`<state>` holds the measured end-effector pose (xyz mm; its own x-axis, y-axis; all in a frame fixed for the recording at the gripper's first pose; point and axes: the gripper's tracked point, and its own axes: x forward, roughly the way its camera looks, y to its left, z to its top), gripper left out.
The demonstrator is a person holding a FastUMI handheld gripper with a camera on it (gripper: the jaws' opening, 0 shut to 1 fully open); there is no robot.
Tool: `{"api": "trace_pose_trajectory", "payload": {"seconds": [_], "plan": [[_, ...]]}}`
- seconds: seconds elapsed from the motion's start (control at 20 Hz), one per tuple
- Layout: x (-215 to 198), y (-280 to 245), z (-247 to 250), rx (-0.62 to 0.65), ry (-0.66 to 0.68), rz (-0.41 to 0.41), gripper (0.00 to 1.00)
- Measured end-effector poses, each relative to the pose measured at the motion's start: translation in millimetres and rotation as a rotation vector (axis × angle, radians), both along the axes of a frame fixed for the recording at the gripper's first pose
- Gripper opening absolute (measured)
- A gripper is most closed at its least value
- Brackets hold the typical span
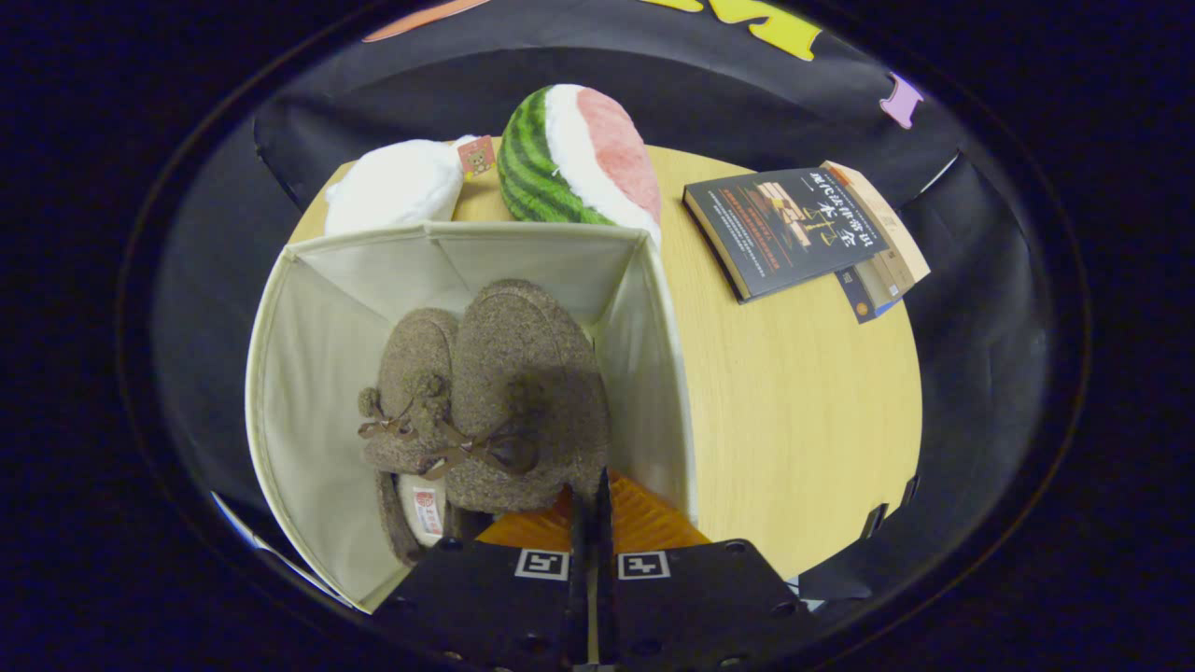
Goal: Open the storage box then place both shoes into the box .Put the left shoe in first, then the right shoe, with the right side of both shoes facing outward in a uniform manner.
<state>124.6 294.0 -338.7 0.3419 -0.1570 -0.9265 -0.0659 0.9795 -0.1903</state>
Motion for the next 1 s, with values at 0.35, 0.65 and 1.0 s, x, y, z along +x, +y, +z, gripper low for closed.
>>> {"api": "trace_pose_trajectory", "payload": {"seconds": [0.35,0.65,1.0], "plan": [[-21.3,11.8,21.0,0.026,-0.075,0.006,0.34],[-45.1,7.4,79.4,0.086,-0.228,0.031,0.73],[-66.4,-29.1,192.1,0.132,-0.525,0.088,0.96]]}}
